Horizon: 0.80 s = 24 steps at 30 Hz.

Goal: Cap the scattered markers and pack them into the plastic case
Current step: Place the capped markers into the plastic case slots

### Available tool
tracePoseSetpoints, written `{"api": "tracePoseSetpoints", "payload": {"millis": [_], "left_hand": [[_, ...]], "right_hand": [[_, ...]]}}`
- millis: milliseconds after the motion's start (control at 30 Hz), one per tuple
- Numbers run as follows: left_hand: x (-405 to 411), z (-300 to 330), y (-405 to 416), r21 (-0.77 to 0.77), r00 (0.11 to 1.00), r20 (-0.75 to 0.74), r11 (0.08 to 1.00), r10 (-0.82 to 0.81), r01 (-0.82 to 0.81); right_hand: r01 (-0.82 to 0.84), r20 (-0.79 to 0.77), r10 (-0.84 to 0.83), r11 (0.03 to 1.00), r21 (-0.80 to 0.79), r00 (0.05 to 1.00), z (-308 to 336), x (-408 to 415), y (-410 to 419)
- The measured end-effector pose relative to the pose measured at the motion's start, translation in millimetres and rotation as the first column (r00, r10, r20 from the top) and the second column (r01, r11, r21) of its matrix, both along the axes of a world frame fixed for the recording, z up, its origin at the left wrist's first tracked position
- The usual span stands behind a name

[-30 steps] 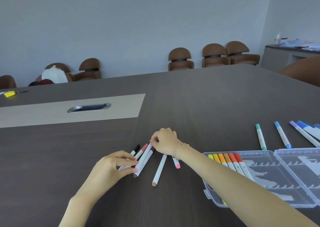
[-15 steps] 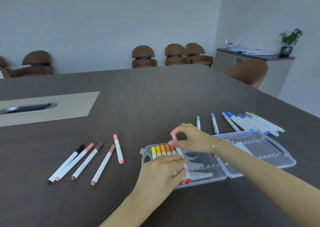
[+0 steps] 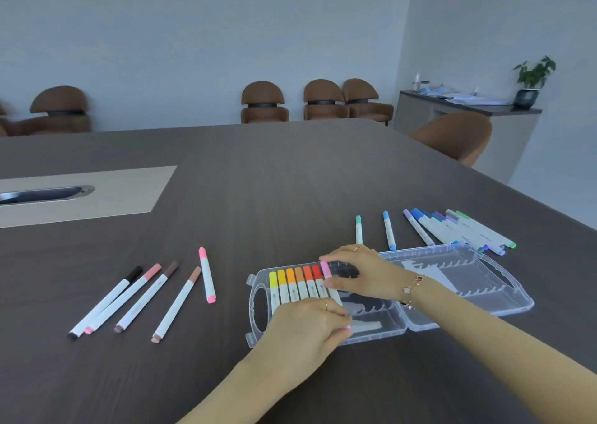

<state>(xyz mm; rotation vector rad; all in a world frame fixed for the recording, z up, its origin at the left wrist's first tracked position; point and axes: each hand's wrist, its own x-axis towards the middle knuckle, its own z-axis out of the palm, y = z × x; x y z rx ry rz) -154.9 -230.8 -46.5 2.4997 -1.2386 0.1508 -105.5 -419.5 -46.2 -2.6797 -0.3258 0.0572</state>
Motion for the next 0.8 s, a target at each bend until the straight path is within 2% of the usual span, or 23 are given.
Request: {"api": "tracePoseSetpoints", "payload": {"millis": [133,233,267,300,367,433,500,667,800], "left_hand": [[1,3,-3,0.083,1.0,0.029,0.997,-0.005,0.003],[3,3,13,-0.018,1.0,-0.01,1.0,-0.011,0.011],[6,2,27,-0.056,0.999,-0.019,0.998,0.035,-0.036],[11,4,44,-0.07,0.994,-0.008,0.992,0.109,-0.11],[27,4,83,-0.143,0.96,0.109,0.959,0.26,-0.243],[43,-1,120,-0.203,0.913,0.105,0.908,0.393,-0.367],[54,-7,145,-0.149,0.877,0.079,0.875,0.475,-0.461],[62,-17,160,-0.159,0.882,0.108,0.884,0.459,-0.44],[67,-12,159,-0.134,0.856,0.154,0.869,0.493,-0.477]], "right_hand": [[-0.03,-0.008,0.03,0.995,-0.09,1.0,3,4,0],[-0.08,-0.028,0.076,0.97,-0.228,0.997,14,9,3],[-0.087,-0.047,0.078,0.966,-0.242,0.996,20,11,6],[-0.087,-0.067,0.074,0.972,-0.218,0.995,25,15,10],[-0.07,-0.078,0.062,0.992,-0.102,0.995,33,25,25],[-0.059,-0.041,0.059,0.998,-0.018,0.997,35,42,48],[-0.089,-0.022,0.089,0.996,0.026,0.996,33,62,80],[-0.209,-0.108,0.209,0.978,0.006,0.972,20,113,168],[-0.231,-0.151,0.228,0.973,-0.003,0.962,14,129,201]]}}
